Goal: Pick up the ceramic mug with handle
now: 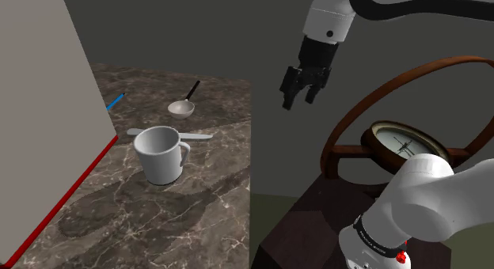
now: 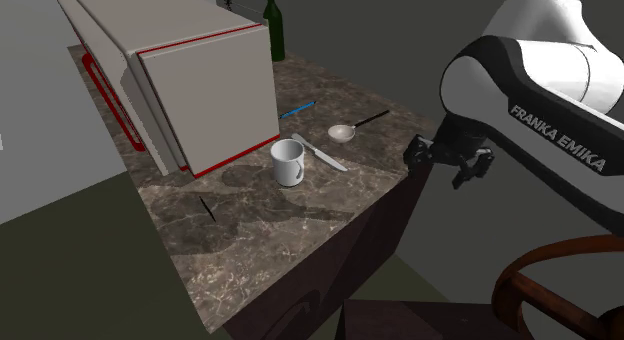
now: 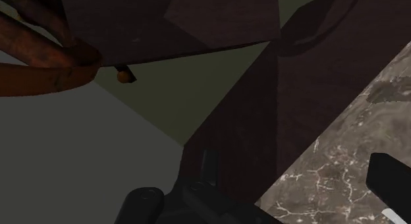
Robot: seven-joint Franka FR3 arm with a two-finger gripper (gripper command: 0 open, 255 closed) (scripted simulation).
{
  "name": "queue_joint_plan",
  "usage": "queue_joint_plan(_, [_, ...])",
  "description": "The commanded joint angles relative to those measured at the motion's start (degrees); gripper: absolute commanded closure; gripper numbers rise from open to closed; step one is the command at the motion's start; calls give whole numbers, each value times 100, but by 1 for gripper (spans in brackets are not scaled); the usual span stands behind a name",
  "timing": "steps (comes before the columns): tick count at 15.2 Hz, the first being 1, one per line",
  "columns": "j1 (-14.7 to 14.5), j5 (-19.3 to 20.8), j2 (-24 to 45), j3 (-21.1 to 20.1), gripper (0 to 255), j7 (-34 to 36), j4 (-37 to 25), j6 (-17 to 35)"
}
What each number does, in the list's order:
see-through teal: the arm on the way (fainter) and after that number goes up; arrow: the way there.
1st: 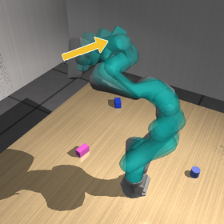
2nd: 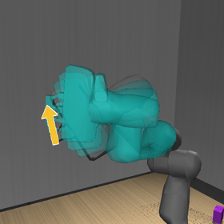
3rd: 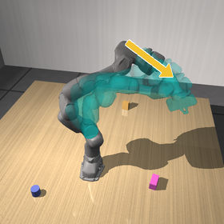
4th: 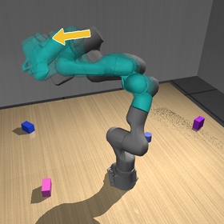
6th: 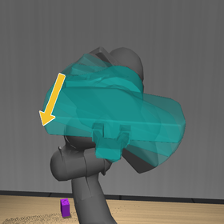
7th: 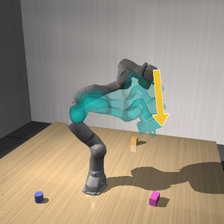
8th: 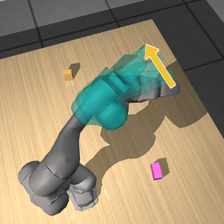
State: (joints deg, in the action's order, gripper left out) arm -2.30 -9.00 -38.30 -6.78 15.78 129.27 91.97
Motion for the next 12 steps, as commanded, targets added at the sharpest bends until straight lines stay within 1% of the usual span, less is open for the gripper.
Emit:
queue_joint_plan(1, [-62,-70,265,-261,0,274,-240,49])
queue_joint_plan(7, [-185,-99,1165,-1015,0,1074,-1006,230])
queue_joint_plan(12, [-260,106,2074,-1633,0,1802,-1833,299])
